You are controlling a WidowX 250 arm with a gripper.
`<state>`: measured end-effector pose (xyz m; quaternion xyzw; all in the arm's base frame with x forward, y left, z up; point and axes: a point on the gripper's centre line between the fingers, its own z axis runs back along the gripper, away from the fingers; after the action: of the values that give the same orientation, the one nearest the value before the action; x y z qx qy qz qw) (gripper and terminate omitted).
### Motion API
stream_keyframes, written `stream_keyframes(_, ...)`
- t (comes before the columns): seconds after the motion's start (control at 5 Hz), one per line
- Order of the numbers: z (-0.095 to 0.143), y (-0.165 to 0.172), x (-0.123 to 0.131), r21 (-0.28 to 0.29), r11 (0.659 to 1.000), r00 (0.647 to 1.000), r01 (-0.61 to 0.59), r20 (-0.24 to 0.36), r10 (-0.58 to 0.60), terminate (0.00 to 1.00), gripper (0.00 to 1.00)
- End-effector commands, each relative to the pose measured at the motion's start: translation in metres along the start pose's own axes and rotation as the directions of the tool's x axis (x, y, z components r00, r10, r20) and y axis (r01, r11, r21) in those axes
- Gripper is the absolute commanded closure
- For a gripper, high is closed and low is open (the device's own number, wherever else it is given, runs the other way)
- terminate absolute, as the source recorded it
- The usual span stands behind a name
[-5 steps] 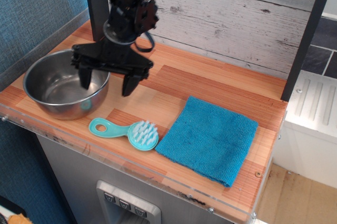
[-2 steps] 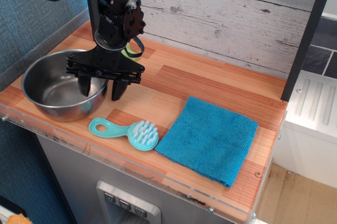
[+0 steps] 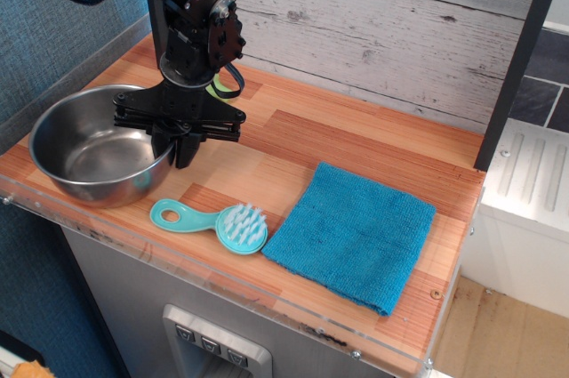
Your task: PICK UP THE VISSELS PUT ON THE ANOTHER SIDE OF TABLE
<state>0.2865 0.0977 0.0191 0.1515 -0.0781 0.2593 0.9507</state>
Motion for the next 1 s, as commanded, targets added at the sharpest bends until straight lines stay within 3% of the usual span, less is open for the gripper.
stream_keyframes(0.0,0.017,0.003,0.004,-0.051,0.999,0.999,-0.017,0.038,0.019,0.0,1.0)
stream_keyframes(0.4,0.064,0.006,0.025,-0.068,0.997,0.987,0.024,0.162,-0.013,0.0,1.0)
stream_keyframes(0.8,0.106,-0.036,0.038,-0.141,0.982,0.96,0.129,0.268,-0.087,0.0,1.0)
